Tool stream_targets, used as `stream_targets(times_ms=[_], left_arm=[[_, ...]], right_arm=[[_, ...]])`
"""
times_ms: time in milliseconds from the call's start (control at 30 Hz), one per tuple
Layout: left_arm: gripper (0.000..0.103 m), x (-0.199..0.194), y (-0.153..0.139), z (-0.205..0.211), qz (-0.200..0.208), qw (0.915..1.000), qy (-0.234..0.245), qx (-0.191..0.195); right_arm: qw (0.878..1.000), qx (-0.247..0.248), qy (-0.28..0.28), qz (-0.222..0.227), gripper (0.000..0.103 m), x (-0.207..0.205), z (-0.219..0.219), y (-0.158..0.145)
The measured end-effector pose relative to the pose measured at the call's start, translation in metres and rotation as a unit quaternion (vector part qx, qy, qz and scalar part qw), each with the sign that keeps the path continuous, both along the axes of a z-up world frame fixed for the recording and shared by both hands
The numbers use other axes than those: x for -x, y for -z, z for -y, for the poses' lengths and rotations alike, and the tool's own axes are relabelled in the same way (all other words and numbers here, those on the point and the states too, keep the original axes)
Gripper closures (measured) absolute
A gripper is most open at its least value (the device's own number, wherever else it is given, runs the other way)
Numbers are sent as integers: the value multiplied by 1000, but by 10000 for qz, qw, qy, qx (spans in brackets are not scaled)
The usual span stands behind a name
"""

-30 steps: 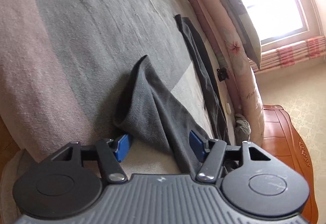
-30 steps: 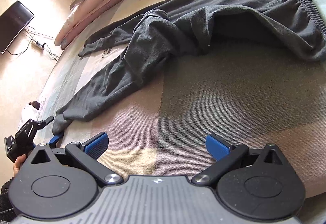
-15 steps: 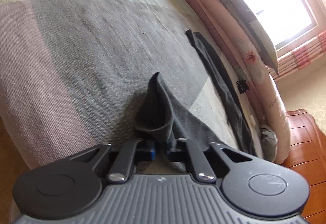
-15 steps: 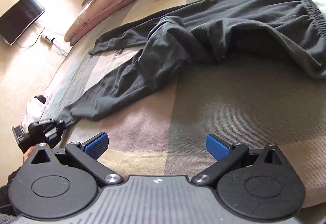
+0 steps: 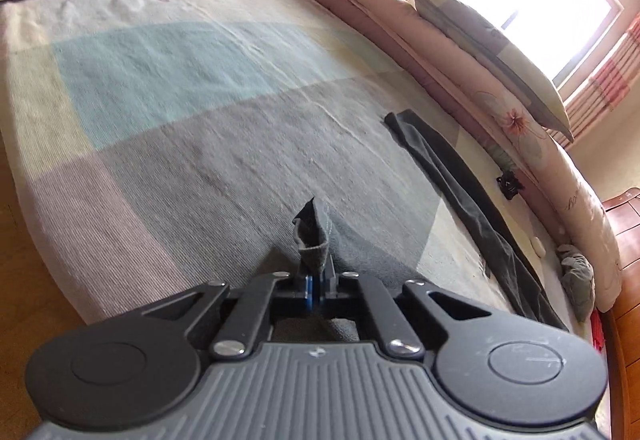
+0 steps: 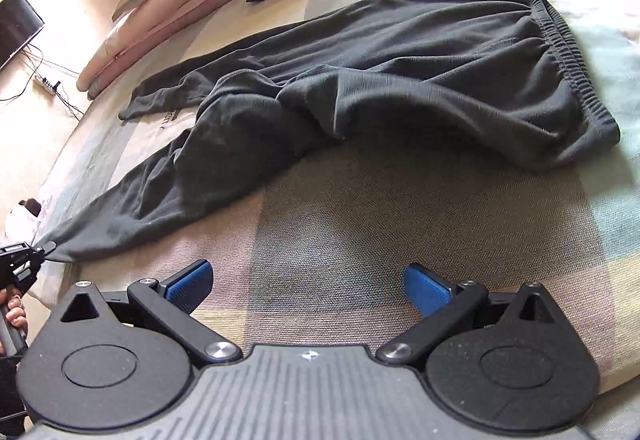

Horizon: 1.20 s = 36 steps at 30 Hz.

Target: Fold clothes

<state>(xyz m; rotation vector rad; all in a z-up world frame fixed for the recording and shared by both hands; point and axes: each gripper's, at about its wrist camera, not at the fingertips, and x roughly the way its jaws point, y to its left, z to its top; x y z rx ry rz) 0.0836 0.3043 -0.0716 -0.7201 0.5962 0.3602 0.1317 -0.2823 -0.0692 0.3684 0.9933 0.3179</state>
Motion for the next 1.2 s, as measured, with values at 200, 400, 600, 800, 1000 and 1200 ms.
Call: stream_targets(times_ms=[200,400,600,800,1000,1200], left_arm=[[102,1,-16,-14,-29,9995,-73,-297],[102,-4,-23,-36,-187,9973,-401,-581],[102,-16,-12,-48,-541,9952,-488,-649],[102,-23,-5,-44,-594,9957,-291,-651],[102,-22,-3,-46,-631,9961,-192,-589],[102,-24,2,-44,-742,9957,-158,-536]], right_arm=[[10000,-15,-45,0,0,1,-3,-1],[10000,14,-23,17,0,3,-1,-3],[9999,81,119,21,0,4,9,-2],[9977,78,654,159,0,0,51,1],[9872,-598,1464,227,0,-10,112,22],[9648,-1578,2005,641,0,-27,150,41]])
